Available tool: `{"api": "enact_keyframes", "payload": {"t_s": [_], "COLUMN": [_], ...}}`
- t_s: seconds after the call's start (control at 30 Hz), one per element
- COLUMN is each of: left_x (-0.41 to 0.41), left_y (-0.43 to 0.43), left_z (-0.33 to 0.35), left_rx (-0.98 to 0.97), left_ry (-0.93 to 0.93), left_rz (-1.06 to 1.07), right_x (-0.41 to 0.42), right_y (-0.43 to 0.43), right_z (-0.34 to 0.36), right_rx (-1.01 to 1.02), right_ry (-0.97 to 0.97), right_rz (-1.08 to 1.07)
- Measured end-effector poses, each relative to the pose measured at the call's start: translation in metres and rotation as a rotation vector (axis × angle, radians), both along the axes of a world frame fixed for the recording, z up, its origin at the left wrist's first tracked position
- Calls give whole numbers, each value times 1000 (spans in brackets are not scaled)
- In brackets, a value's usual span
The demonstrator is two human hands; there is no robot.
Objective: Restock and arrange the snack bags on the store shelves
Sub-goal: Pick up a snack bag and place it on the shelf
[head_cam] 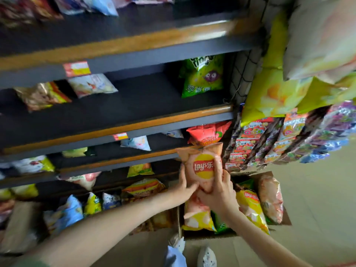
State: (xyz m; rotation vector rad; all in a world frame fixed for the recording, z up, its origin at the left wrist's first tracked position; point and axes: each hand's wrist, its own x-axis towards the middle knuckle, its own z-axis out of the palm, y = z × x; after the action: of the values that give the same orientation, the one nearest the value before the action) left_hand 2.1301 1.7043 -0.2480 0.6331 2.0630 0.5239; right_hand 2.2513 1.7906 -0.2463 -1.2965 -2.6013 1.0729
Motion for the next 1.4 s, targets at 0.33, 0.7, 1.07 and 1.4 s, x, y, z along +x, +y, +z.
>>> {"api": "enact_keyframes", "payload": {"t_s": [0.33, 0.7, 1.07, 1.4], "left_x": [-18, -75, -176, -320], "left_y": [-79, -224, -432, -526], "left_z": [97, 152, 198, 174], "left_rx": [324, 493, 463, 377], "left_ry": [7, -76, 86, 274], "left_rz": [296, 468, 533, 645], "right_x": [-43, -141, -276, -421], "right_y": [-44, -106, -291, -429], "right_z": [84, 136, 163, 158], "right_rx": [-106, -822, -794, -657], "right_ry": [214, 333, 364, 414], "right_rz": [309, 400, 537, 353]}}
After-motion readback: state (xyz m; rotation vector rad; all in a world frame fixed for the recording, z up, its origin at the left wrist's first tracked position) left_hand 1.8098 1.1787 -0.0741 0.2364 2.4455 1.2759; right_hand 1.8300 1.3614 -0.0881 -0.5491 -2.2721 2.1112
